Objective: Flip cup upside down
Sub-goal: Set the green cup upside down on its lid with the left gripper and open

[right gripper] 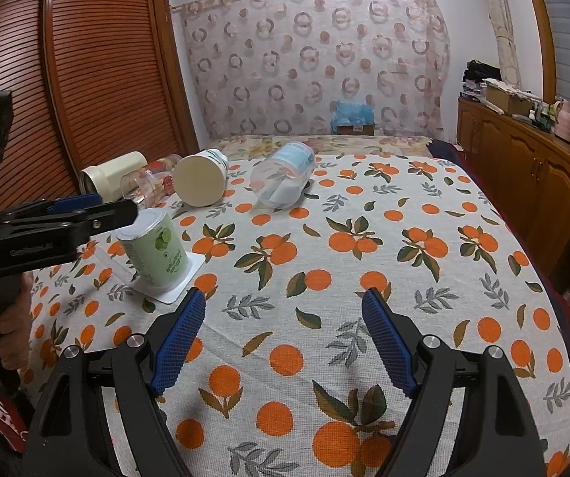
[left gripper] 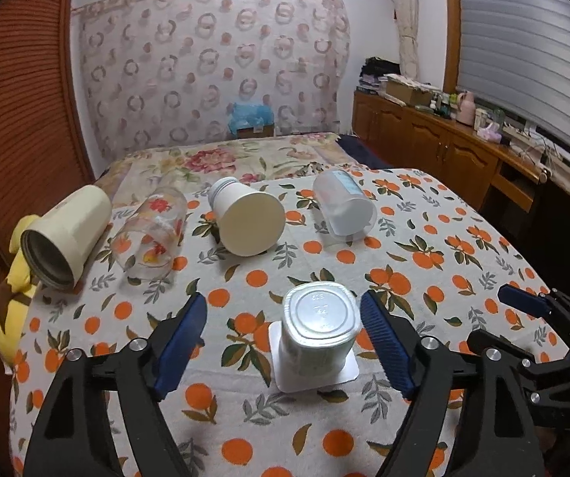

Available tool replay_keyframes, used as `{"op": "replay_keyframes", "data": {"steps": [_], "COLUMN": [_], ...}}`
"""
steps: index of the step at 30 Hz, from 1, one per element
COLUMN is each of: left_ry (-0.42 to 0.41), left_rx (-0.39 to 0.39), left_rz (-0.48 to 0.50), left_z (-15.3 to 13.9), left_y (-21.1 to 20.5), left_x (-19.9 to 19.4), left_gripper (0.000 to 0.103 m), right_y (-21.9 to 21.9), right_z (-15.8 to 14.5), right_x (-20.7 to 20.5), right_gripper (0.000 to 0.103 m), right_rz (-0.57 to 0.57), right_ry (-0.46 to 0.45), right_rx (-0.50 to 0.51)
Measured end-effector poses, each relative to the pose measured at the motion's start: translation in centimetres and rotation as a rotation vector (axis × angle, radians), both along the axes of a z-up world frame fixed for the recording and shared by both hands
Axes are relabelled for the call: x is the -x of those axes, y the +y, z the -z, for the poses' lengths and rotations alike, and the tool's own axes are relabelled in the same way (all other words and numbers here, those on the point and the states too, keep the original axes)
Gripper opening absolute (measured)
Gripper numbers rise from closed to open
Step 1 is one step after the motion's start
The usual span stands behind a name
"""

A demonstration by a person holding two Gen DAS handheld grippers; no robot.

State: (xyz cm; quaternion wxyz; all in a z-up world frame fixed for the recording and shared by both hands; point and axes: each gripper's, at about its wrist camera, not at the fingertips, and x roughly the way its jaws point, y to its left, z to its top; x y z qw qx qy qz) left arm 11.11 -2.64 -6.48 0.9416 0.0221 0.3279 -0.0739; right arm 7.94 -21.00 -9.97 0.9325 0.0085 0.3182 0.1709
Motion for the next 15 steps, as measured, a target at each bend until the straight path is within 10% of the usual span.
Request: {"op": "replay_keyframes", "data": {"steps": [15], "left_ry": [-0.022], "left_rx": [0.003], "left_rz": [-0.064], "left_z": [-0.1], "left_y": [2.5], "left_x": [2.9], "left_gripper": [0.096], "right_y": [1.7], "right_z": [-1.6], "right_x": [0.0], "right_gripper": [0.101], "right_rz": [0.010], "right_ry": [-0.026], "right_rx": [-0.013]}}
